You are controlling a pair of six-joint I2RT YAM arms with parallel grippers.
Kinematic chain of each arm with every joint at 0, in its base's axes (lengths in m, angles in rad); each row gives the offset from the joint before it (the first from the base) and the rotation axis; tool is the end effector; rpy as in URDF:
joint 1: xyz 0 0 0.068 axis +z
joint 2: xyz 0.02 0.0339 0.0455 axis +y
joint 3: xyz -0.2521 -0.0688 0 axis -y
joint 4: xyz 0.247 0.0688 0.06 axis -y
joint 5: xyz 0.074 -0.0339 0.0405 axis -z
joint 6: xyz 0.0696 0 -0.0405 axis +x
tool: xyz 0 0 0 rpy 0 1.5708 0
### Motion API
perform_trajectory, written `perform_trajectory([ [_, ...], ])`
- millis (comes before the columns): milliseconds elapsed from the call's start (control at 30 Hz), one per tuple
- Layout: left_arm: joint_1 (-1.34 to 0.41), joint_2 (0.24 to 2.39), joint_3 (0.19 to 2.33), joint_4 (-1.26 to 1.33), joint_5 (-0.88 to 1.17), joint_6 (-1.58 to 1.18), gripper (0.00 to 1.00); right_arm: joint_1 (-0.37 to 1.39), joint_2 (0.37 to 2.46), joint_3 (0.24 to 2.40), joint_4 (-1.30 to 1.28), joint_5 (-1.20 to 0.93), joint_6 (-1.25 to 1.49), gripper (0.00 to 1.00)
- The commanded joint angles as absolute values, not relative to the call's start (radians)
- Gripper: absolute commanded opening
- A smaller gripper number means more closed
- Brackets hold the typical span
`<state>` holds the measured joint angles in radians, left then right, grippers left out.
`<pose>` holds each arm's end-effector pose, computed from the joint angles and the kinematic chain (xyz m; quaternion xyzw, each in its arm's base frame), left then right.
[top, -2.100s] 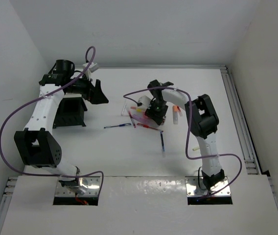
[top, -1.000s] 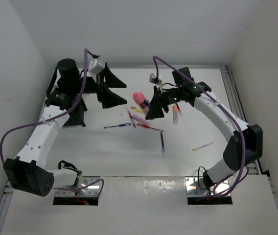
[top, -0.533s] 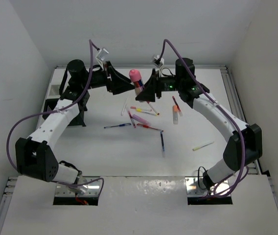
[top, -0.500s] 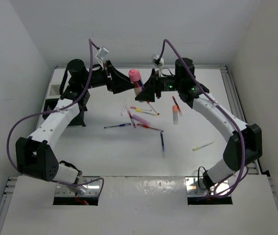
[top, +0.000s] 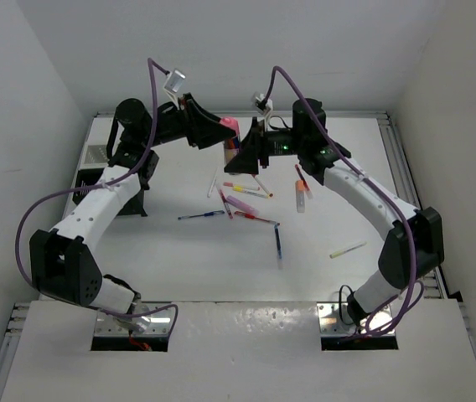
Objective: Sort the stationery into containers
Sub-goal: Pick up the stationery from the center of the board.
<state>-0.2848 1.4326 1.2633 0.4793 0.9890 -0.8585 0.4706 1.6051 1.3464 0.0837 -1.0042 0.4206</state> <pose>0.3155 -0.1529 0.4150 0.2209 0.6061 -0.6200 0.4466 0.3231 0.2303 0.3409 -0.3260 0.6637 0.5755 0.3494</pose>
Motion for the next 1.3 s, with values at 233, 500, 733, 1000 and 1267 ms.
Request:
perform_trajectory([
  [233,-0.307,1.43,1.302,0.491,1.005,-0.836,0.48,0.508,1.625,1.419,0.123,-0.999,0.404,0.0],
  [500,-0.284,1.434,1.327,0.347,1.002,-0.755,0.68,0.512,1.617,1.416,0.054,-1.0,0.336,0.0],
  [733,-0.284,1.433,1.324,0.33,1.011,-0.727,0.44,0.515,1.618,1.414,0.048,-1.0,0.331,0.0],
  [1000,-0.131,1.404,1.304,0.249,0.919,-0.718,0.0,0.471,1.6,1.404,0.003,-0.957,0.356,0.8],
  [1267,0.29,1.436,1.508,-0.172,0.648,-0.316,0.0,0.279,1.522,1.299,-0.164,-0.933,0.249,0.93],
])
